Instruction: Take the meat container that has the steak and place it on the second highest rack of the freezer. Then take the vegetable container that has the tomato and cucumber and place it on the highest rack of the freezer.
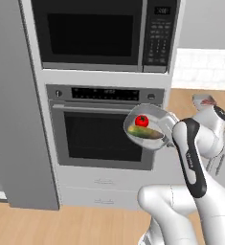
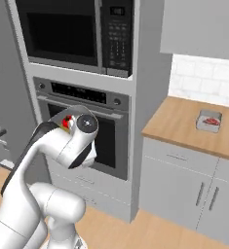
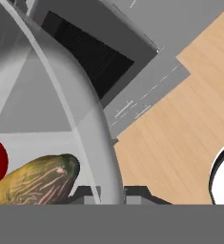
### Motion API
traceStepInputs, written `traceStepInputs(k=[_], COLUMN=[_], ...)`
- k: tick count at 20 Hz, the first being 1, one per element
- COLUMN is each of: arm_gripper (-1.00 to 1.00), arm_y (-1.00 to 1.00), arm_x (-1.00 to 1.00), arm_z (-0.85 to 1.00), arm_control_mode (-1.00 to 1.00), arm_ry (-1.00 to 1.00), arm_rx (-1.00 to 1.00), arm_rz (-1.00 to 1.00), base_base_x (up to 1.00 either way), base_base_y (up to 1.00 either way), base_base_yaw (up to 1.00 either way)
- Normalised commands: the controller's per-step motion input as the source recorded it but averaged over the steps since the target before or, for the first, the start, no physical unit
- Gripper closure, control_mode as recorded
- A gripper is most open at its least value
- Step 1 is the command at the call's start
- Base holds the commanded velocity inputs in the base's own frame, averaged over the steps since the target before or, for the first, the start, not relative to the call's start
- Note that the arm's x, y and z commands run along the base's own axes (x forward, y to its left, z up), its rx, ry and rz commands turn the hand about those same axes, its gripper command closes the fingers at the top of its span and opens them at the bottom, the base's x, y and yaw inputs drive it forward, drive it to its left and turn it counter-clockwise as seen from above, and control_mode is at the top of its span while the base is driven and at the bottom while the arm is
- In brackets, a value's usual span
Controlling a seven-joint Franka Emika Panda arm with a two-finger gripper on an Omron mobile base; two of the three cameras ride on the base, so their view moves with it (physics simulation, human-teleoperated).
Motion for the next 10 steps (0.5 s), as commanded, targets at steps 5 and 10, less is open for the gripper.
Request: traceStepInputs(k=[5, 10], arm_gripper=[1.0, 1.0], arm_y=[0.0, 0.0], arm_x=[0.0, 0.0], arm_z=[0.0, 0.0], arm_control_mode=[1.0, 1.0], arm_ry=[0.0, 0.0], arm_rx=[0.0, 0.0], arm_rz=[0.0, 0.0], base_base_x=[0.07, 0.43], base_base_y=[1.0, 1.0], base_base_yaw=[0.24, 0.1])
